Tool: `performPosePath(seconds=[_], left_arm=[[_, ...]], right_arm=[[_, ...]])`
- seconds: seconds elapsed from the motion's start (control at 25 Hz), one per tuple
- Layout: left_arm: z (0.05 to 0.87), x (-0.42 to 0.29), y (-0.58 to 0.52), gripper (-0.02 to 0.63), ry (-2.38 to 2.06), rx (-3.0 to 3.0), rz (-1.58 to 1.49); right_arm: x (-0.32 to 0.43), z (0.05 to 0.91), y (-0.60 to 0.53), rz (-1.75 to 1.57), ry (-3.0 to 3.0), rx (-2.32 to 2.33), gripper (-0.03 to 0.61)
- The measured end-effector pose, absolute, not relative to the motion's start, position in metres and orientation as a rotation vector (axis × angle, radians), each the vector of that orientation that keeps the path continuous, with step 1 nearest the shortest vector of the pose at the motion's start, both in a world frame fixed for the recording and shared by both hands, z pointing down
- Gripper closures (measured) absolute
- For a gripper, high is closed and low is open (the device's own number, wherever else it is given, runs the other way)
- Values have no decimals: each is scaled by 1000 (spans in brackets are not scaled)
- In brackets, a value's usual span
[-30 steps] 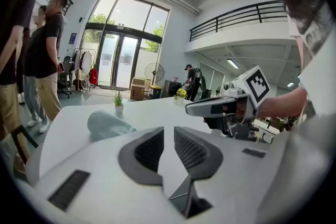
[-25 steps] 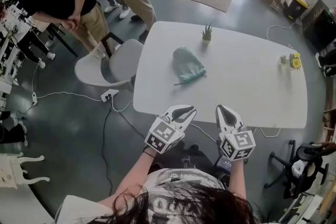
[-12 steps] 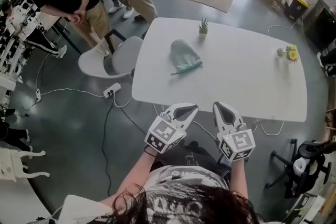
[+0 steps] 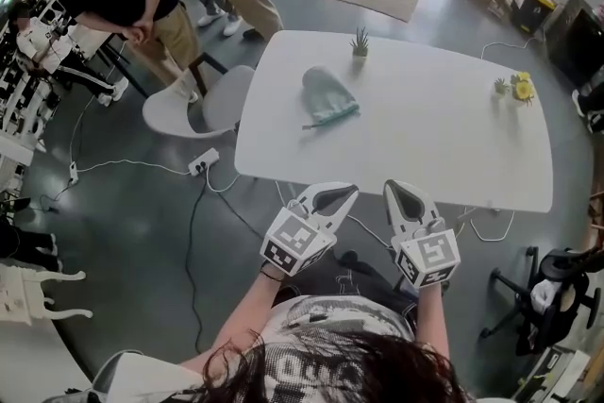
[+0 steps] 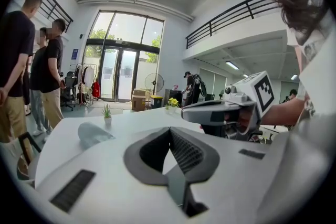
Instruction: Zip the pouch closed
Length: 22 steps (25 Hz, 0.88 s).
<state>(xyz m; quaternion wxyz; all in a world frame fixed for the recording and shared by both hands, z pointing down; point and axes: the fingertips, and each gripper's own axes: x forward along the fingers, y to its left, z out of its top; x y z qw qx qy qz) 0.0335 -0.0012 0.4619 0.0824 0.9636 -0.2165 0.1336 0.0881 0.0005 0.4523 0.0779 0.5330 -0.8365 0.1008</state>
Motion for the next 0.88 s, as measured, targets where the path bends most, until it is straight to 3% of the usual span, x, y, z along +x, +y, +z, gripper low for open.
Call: performPosePath(seconds=[0.88], left_arm=[[464,29,8,601,-673,2869,394]], right_arm=[[80,457,7,276,-2517,1520,584]])
